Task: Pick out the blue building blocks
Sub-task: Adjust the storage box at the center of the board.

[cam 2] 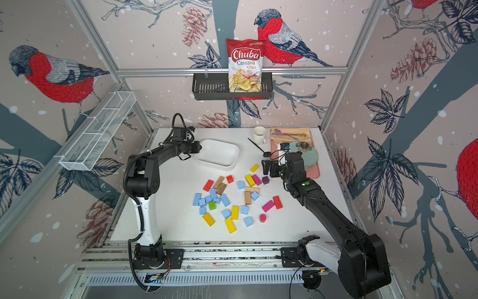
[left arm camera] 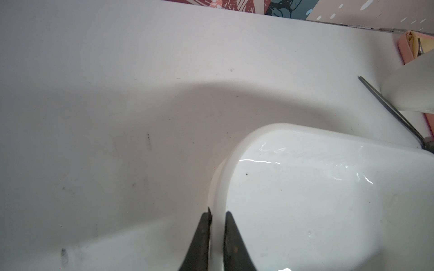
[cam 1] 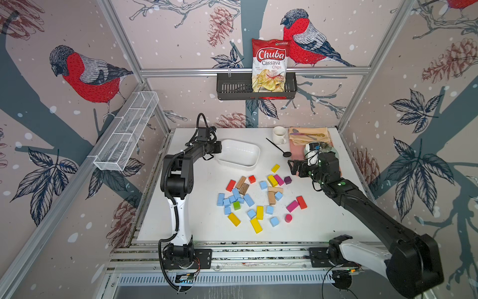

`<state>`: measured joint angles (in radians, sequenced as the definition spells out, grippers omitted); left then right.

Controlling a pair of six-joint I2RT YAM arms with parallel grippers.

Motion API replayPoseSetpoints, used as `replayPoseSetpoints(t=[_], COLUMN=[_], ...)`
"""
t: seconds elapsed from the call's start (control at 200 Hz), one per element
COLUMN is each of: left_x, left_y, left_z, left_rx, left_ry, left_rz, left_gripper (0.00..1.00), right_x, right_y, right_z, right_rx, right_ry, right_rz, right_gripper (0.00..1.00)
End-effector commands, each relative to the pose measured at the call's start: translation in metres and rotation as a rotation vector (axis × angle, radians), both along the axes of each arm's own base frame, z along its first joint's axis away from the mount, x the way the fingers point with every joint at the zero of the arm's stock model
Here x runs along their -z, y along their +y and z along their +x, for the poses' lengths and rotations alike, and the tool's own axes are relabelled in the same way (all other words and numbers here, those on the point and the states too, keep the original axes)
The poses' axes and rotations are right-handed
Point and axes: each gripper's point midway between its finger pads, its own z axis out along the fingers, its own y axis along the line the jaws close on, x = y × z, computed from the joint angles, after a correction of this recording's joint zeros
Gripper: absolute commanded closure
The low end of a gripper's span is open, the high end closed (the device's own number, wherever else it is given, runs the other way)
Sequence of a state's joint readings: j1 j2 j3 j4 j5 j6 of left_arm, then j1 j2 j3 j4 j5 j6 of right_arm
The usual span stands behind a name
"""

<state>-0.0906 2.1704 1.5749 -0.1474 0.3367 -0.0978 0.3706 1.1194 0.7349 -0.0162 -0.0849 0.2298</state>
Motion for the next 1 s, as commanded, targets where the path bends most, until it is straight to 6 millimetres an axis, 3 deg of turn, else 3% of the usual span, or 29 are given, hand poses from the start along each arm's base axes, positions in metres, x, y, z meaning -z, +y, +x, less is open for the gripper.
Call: replayPoseSetpoints(t=[0.0,0.515,0.765,0.996], left_x=[-0.009,-0.045,-0.040,-0.025], left_y=[-0.002,-0.033,-0.054,-0.060], left_z=[-0.001,-0.039,-0.045,-0.044], left_rx=[-0.019,-0.181,-0.230,-0.228], left_ry=[-0.022,-0.144,-0.151,-0.127], left_rz=[-0.028,-0.170,-0.171,-0.157], left_gripper=[1.00,1.00,1.00,1.00], right_x=[0.000,0.007,0.009,0.013], right_y=[-0.001,0.001,0.004,0.001], right_z=[0.001,0.007,0.010,0.011], right_rx=[0.004,0.047,0.063,0.094], right_ry=[-0.012,0.027,0.058,0.071], right_rz=[-0.024,0.037,0.079,0.097], right_gripper=[0.01,0.00,0.00,0.00])
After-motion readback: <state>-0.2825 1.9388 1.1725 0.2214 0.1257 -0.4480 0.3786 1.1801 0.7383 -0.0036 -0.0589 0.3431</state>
